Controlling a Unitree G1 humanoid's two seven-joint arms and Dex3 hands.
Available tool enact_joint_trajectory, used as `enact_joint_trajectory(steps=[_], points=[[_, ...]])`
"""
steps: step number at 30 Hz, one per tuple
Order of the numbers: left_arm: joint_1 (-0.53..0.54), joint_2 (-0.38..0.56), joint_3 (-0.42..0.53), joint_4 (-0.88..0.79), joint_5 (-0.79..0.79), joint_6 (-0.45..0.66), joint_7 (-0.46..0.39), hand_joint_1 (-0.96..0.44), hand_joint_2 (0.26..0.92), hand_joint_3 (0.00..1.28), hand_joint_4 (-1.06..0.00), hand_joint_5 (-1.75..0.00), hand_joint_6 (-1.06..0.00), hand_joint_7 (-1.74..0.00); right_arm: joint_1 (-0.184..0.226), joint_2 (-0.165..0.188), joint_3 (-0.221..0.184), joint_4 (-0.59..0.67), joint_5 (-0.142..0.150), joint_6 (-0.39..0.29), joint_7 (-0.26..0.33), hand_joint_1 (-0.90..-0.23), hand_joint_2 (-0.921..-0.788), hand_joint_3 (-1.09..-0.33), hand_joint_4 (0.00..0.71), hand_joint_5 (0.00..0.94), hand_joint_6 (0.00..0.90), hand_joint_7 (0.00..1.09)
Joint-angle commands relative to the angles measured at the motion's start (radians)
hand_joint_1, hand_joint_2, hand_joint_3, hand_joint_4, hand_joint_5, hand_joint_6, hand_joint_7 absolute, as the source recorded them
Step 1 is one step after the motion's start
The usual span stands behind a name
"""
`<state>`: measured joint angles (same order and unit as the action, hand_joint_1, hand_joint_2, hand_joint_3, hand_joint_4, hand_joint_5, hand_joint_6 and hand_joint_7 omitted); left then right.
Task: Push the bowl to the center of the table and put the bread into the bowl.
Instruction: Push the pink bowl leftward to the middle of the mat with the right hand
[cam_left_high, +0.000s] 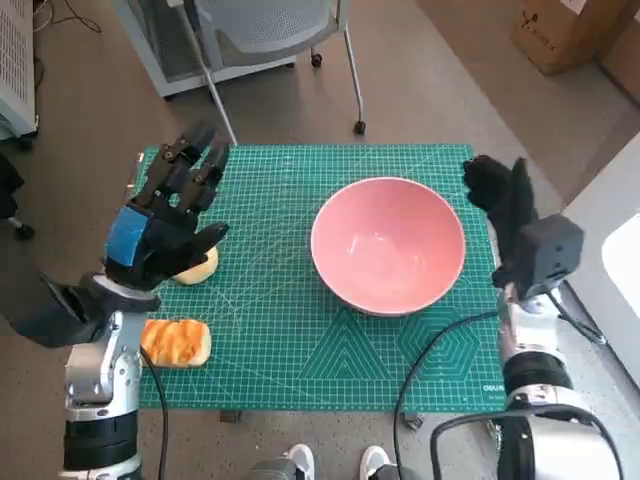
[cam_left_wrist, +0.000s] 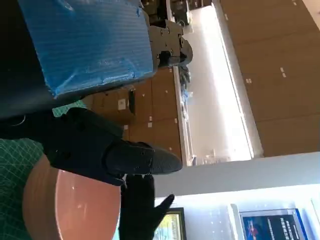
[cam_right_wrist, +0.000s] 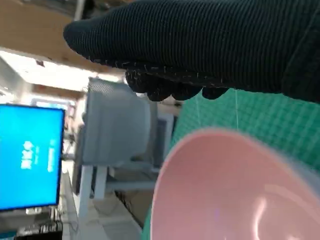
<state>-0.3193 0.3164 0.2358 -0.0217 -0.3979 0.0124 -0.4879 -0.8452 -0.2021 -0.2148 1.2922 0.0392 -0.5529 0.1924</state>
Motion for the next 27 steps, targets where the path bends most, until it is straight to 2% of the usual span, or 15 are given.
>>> enact_joint_trajectory(steps=[1, 6, 14, 27], points=[[0.029, 0.019, 0.016, -0.036, -0.006, 0.004, 0.001, -0.55, 0.894, 0.22, -0.01, 0.0, 0.0, -0.38, 0.005, 0.042, -0.005, 0.017, 0.009, 0.05, 0.017, -0.609, -0.921, -0.844, 0.101, 0.001, 0.255, 0.0], [0.052, 0.022, 0.025, -0.056, -0.005, 0.003, 0.007, -0.57, 0.901, 0.21, -0.02, -0.01, 0.0, -0.39, -0.005, 0.073, -0.008, 0.02, 0.01, 0.075, 0.024, -0.638, -0.921, -0.834, 0.092, 0.002, 0.246, 0.0], [0.087, 0.025, 0.034, -0.088, 0.0, -0.001, 0.018, -0.58, 0.907, 0.19, -0.02, -0.01, 0.0, -0.39, -0.027, 0.11, -0.011, 0.028, 0.004, 0.104, 0.026, -0.678, -0.921, -0.771, 0.124, 0.016, 0.283, 0.02], [0.135, 0.028, 0.054, -0.137, -0.011, 0.008, 0.041, -0.57, 0.92, 0.17, -0.02, 0.0, 0.0, -0.36, -0.074, 0.152, 0.005, 0.04, -0.023, 0.129, 0.024, -0.652, -0.921, -0.76, 0.128, 0.01, 0.281, 0.02]])
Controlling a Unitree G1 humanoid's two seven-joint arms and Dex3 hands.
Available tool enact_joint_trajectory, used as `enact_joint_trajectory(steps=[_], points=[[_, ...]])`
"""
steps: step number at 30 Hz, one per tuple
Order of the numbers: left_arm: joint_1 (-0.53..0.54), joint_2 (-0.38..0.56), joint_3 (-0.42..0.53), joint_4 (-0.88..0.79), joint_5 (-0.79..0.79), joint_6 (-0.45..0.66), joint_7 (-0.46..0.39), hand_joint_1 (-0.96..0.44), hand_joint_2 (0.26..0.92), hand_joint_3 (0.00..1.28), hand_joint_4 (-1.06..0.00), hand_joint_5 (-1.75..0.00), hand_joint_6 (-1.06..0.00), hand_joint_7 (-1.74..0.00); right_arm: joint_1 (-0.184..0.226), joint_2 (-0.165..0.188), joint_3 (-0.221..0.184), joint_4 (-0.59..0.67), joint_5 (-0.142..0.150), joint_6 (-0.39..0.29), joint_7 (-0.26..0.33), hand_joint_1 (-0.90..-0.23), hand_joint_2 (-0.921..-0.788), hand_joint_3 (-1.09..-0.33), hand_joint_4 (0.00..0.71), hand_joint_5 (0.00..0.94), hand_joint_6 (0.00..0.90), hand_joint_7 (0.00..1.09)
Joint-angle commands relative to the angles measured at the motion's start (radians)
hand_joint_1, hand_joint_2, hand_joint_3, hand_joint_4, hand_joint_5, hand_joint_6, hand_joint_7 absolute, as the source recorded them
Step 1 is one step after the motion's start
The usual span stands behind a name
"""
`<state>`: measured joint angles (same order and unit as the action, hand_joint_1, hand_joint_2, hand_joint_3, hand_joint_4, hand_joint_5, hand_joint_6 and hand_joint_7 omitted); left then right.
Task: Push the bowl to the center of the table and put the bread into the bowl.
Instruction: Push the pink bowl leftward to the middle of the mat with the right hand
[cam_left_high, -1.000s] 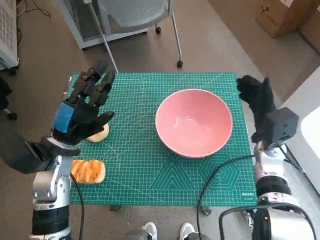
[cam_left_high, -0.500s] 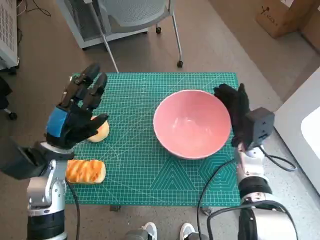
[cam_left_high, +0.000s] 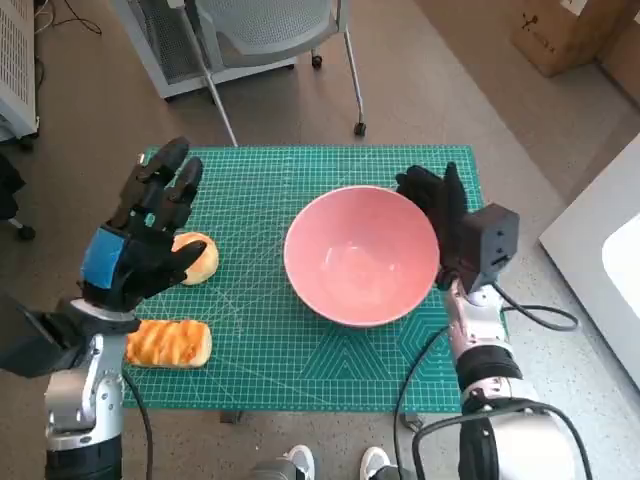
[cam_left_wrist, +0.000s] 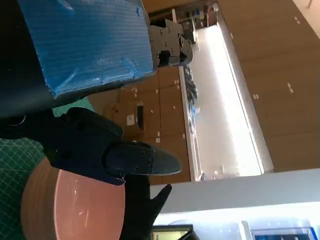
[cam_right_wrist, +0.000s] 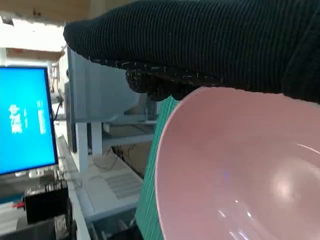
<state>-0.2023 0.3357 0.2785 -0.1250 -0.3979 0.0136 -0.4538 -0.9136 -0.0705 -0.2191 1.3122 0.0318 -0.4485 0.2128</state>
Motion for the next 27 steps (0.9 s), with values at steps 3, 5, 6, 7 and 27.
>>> enact_joint_trajectory(steps=[3, 5, 6, 7, 27], points=[[0.028, 0.008, 0.016, -0.045, -0.016, 0.012, 0.013, -0.57, 0.921, 0.17, -0.02, 0.0, 0.0, -0.36, -0.015, 0.028, 0.012, 0.021, -0.017, 0.028, 0.004, -0.646, -0.921, -0.768, 0.128, 0.008, 0.281, 0.02], [0.033, 0.007, 0.02, -0.051, -0.019, 0.015, 0.016, -0.56, 0.921, 0.17, -0.01, 0.0, 0.0, -0.37, -0.022, 0.035, 0.013, 0.022, -0.017, 0.03, 0.003, -0.641, -0.921, -0.771, 0.13, 0.008, 0.281, 0.02], [0.035, 0.006, 0.02, -0.054, -0.019, 0.017, 0.018, -0.55, 0.921, 0.17, -0.01, 0.0, 0.0, -0.37, -0.024, 0.038, 0.013, 0.022, -0.017, 0.031, 0.003, -0.64, -0.921, -0.773, 0.13, 0.008, 0.282, 0.02], [0.037, 0.006, 0.022, -0.056, -0.019, 0.017, 0.02, -0.55, 0.921, 0.17, -0.01, 0.0, 0.0, -0.37, -0.028, 0.041, 0.014, 0.022, -0.018, 0.032, 0.001, -0.64, -0.921, -0.774, 0.131, 0.008, 0.282, 0.02], [0.05, -0.006, 0.015, -0.071, -0.016, 0.026, 0.065, -0.54, 0.921, 0.17, -0.01, 0.0, 0.0, -0.37, -0.072, 0.087, -0.002, 0.023, -0.009, 0.055, 0.019, -0.649, -0.921, -0.796, 0.129, 0.002, 0.276, 0.01]])
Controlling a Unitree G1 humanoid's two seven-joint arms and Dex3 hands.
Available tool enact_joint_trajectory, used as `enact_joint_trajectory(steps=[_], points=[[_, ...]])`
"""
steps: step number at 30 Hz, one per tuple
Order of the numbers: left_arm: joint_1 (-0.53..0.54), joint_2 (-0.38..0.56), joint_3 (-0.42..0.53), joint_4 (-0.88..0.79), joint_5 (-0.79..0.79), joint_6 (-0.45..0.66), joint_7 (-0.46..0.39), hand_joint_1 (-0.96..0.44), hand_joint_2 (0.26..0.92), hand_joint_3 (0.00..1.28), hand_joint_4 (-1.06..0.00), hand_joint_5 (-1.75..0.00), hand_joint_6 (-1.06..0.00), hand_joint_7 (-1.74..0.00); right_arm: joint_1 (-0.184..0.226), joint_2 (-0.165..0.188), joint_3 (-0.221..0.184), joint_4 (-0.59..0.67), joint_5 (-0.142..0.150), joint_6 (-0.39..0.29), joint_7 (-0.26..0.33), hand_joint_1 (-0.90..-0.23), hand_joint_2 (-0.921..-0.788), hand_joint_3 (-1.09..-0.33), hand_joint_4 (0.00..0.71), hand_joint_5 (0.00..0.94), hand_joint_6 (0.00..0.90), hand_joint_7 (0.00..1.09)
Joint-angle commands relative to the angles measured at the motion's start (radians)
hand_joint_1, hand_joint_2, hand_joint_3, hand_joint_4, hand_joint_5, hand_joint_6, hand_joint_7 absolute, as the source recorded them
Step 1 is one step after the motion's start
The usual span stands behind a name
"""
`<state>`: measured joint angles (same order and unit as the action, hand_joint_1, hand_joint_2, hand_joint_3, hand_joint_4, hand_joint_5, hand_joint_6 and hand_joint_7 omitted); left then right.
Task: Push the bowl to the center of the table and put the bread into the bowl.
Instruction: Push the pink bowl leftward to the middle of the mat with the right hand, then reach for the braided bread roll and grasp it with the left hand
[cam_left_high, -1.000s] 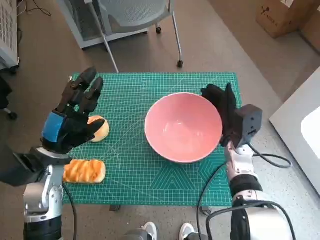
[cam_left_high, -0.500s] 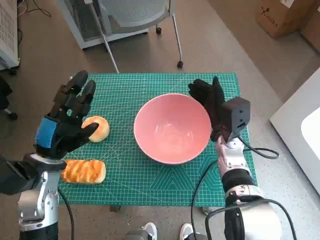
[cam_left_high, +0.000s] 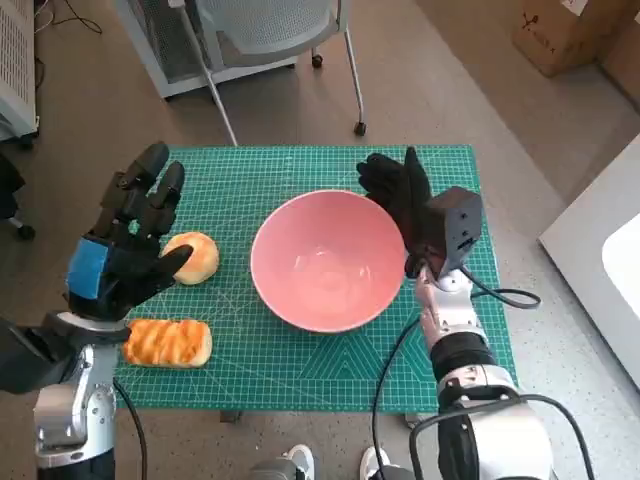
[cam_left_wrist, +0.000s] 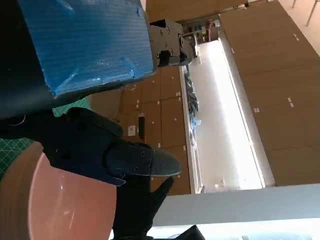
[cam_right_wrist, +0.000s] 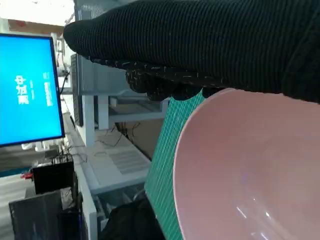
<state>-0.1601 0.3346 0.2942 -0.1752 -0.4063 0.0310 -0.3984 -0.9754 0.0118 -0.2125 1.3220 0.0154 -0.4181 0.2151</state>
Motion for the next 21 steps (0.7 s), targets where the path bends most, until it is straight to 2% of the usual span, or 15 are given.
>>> enact_joint_trajectory(steps=[1, 10, 13, 17, 21], points=[[0.007, -0.006, -0.001, -0.02, -0.008, 0.009, 0.01, -0.54, 0.921, 0.17, -0.01, 0.0, 0.0, -0.37, -0.012, 0.003, -0.01, 0.012, 0.008, 0.025, 0.02, -0.645, -0.921, -0.8, 0.127, 0.001, 0.276, 0.01], [0.003, -0.009, 0.0, -0.018, -0.015, 0.007, 0.011, -0.54, 0.921, 0.17, -0.01, 0.0, 0.0, -0.36, -0.035, -0.039, -0.028, -0.001, 0.021, 0.005, 0.057, -0.611, -0.921, -0.842, 0.111, 0.0, 0.263, 0.0], [0.007, -0.007, 0.004, -0.022, -0.015, 0.005, 0.011, -0.55, 0.921, 0.17, -0.01, 0.0, 0.0, -0.36, -0.042, -0.059, -0.038, -0.01, 0.032, -0.015, 0.076, -0.624, -0.921, -0.836, 0.105, 0.0, 0.252, 0.0], [0.015, 0.005, 0.012, -0.045, -0.008, 0.005, 0.014, -0.56, 0.921, 0.17, -0.01, 0.0, 0.0, -0.37, -0.046, -0.089, -0.05, -0.032, 0.05, -0.071, 0.111, -0.639, -0.921, -0.823, 0.096, 0.0, 0.245, 0.0], [0.03, 0.045, 0.024, -0.084, 0.032, -0.002, 0.014, -0.56, 0.92, 0.17, -0.01, 0.0, 0.0, -0.38, -0.043, -0.126, -0.079, -0.058, 0.09, -0.16, 0.18, -0.651, -0.921, -0.803, 0.087, 0.0, 0.239, 0.0]])
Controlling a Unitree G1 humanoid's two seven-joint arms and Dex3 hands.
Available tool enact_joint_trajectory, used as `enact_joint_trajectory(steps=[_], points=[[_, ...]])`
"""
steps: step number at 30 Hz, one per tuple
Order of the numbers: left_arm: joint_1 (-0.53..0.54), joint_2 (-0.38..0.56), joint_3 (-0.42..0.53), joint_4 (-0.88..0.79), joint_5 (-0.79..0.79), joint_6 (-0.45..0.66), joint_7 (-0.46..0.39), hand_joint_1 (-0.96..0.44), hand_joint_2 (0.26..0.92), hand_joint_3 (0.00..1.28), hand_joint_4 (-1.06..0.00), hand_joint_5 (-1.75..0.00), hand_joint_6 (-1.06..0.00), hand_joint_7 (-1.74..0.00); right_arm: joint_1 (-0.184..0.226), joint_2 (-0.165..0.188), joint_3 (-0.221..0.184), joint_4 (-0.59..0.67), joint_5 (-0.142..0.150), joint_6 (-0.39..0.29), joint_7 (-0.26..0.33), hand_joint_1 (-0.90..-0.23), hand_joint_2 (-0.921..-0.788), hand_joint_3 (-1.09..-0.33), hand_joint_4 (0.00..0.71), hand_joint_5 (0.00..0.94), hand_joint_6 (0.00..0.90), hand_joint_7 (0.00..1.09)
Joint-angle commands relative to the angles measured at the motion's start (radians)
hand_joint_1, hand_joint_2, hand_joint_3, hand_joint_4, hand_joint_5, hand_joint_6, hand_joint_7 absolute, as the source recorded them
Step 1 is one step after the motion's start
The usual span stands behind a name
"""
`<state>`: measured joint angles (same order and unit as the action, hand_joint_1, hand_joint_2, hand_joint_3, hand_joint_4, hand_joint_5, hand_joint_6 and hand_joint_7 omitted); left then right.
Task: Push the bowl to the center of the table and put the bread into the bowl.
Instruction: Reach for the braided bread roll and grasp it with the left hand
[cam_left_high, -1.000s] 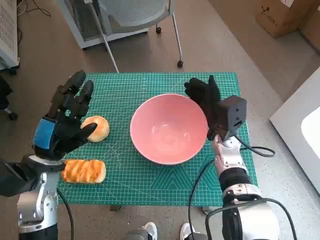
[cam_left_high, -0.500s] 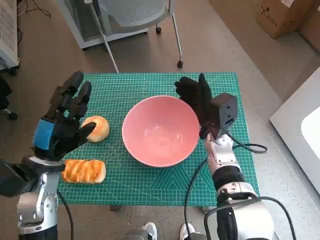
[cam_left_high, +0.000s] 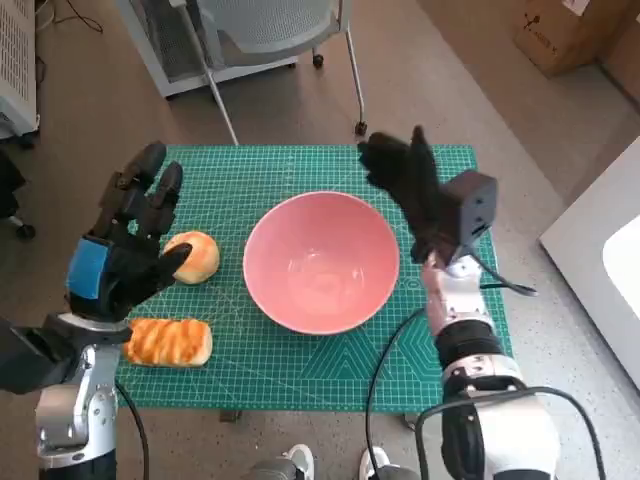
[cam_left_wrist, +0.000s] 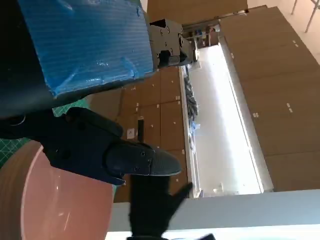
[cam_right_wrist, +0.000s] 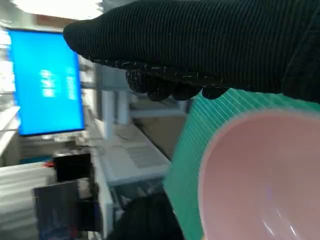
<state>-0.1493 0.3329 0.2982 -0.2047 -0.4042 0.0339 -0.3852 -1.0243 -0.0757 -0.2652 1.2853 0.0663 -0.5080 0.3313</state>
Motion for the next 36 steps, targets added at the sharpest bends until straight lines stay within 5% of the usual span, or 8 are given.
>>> enact_joint_trajectory(steps=[1, 9, 13, 20, 26, 36], points=[[0.022, 0.061, 0.022, -0.064, 0.044, -0.007, 0.0, -0.56, 0.918, 0.16, -0.01, 0.0, 0.0, -0.38, 0.006, -0.047, -0.033, -0.027, 0.049, -0.091, 0.08, -0.661, -0.921, -0.787, 0.088, 0.001, 0.243, 0.0], [0.079, 0.248, 0.037, -0.198, 0.177, 0.077, -0.047, -0.54, 0.874, 0.13, 0.0, 0.0, 0.0, -0.35, 0.013, -0.065, -0.065, -0.084, 0.13, -0.224, 0.187, -0.679, -0.921, -0.743, 0.126, 0.018, 0.275, 0.02], [0.144, 0.441, 0.038, -0.367, 0.271, 0.293, -0.12, -0.36, 0.717, 0.04, 0.0, 0.0, 0.0, -0.23, 0.026, -0.07, -0.064, -0.117, 0.154, -0.271, 0.224, -0.676, -0.921, -0.737, 0.162, 0.029, 0.298, 0.03], [0.147, 0.683, -0.049, -0.58, 0.388, 0.713, -0.174, -0.07, 0.643, 0.01, 0.0, 0.0, -0.07, -0.12, 0.037, -0.067, -0.067, -0.146, 0.186, -0.284, 0.27, -0.676, -0.921, -0.721, 0.174, 0.025, 0.315, 0.03], [0.127, 0.737, -0.12, -0.666, 0.417, 0.843, -0.178, 0.1, 0.661, 0.01, 0.0, 0.0, -0.12, -0.06, 0.037, -0.064, -0.066, -0.146, 0.203, -0.278, 0.291, -0.683, -0.921, -0.699, 0.177, 0.018, 0.32, 0.03], [0.105, 0.774, -0.209, -0.734, 0.446, 0.934, -0.173, 0.13, 0.68, 0.02, 0.0, 0.0, -0.15, -0.05, 0.037, -0.061, -0.053, -0.137, 0.208, -0.272, 0.296, -0.679, -0.921, -0.69, 0.181, 0.012, 0.325, 0.02]])
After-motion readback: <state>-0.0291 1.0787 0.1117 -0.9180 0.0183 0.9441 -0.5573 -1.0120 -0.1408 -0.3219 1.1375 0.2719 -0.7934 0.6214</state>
